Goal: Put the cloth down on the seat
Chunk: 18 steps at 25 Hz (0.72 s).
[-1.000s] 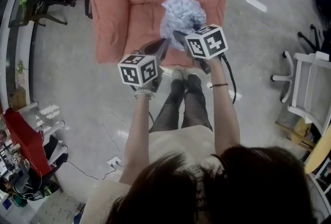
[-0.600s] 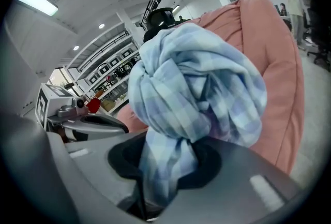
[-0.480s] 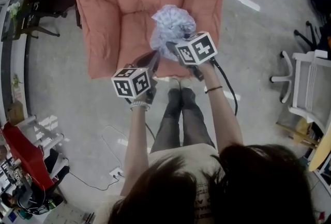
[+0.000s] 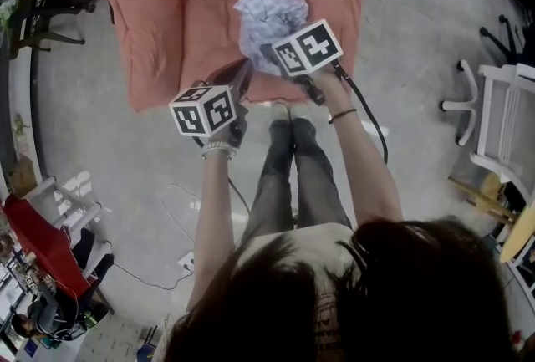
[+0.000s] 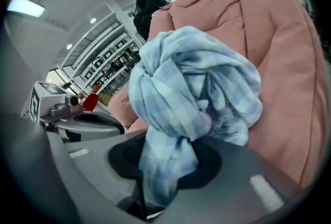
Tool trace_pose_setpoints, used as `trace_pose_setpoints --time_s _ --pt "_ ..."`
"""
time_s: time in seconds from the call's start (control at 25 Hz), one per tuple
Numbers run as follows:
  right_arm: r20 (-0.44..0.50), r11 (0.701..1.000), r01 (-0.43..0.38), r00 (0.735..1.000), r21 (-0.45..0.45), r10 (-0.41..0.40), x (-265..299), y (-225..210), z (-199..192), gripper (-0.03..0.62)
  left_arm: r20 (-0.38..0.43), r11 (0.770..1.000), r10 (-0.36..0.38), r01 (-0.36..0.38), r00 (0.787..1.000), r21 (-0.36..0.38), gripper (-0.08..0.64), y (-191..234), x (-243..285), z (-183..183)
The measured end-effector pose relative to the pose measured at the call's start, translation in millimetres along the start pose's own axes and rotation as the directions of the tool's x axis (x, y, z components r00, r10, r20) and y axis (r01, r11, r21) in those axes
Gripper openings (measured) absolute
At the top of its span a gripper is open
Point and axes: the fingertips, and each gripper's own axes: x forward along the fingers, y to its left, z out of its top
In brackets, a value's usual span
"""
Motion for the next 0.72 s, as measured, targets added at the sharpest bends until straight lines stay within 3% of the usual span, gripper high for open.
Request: trace_pose_setpoints --time_s 0.72 --pt "-0.108 0.994 0.086 0.991 0.074 -0.078 38.2 -20.0 -29.2 0.137 -0.097 1.000 -0.020 0.020 0.995 -0.002 0.005 23.6 16.5 -22.3"
